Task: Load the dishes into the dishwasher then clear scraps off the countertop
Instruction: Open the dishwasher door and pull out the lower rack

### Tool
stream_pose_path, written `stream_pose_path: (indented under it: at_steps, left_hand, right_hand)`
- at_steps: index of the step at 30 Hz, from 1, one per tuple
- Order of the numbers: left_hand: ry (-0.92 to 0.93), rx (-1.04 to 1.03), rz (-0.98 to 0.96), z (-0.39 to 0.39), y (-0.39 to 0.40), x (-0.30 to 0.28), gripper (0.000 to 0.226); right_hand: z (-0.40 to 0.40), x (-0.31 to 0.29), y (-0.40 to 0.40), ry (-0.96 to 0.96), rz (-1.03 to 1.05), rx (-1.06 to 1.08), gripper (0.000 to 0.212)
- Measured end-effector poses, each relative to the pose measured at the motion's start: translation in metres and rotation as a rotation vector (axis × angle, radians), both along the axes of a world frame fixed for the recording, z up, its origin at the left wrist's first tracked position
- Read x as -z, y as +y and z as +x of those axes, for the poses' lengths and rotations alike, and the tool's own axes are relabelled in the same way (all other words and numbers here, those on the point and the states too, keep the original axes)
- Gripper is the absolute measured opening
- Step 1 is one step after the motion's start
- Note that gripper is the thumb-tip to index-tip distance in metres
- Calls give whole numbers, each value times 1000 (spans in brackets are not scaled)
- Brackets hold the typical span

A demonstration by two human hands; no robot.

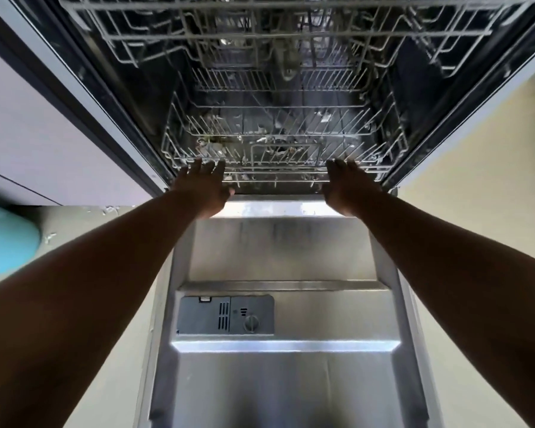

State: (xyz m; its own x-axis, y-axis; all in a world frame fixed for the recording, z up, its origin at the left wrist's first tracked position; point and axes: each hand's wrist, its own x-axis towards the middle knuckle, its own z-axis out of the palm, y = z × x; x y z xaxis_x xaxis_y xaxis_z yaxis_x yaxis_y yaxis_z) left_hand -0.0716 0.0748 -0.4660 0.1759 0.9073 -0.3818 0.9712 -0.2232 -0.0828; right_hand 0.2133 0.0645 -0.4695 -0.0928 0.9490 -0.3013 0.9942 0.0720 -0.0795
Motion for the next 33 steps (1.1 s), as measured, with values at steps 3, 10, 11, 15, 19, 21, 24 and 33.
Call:
stream_pose_path:
  at_steps: [3,10,11,15,19,21,24,33]
  left_hand:
    - [7,1,36,1,0,3,69]
    - [-50,-51,42,9,-86,-1,53]
    - [-59,-48,48,6,-103,-3,52]
    - [-85,-31,31,-6,-174,-5,48]
    - [-111,-28,-29,-11,-246,-11,49]
    - [-101,-40,-63,-10,-278,-17,50]
    - [-79,-62,-131,-11,-320,-21,54]
    - [-104,0,-169,-23,-421,-24,44]
  right_hand:
    - [1,1,-4,53,56,38,48]
    - [-5,-3,-88,17,149,72,32]
    - [-6,-3,-105,19,147,76,28]
    - [-9,-4,-171,10,93,80,22]
    - [-4,-6,-239,-8,-79,7,41]
    - [-3,-10,-269,-26,-142,-14,37]
    - [-4,-19,-312,-17,-136,-10,19]
    - [-6,-32,-407,17,-295,-81,33]
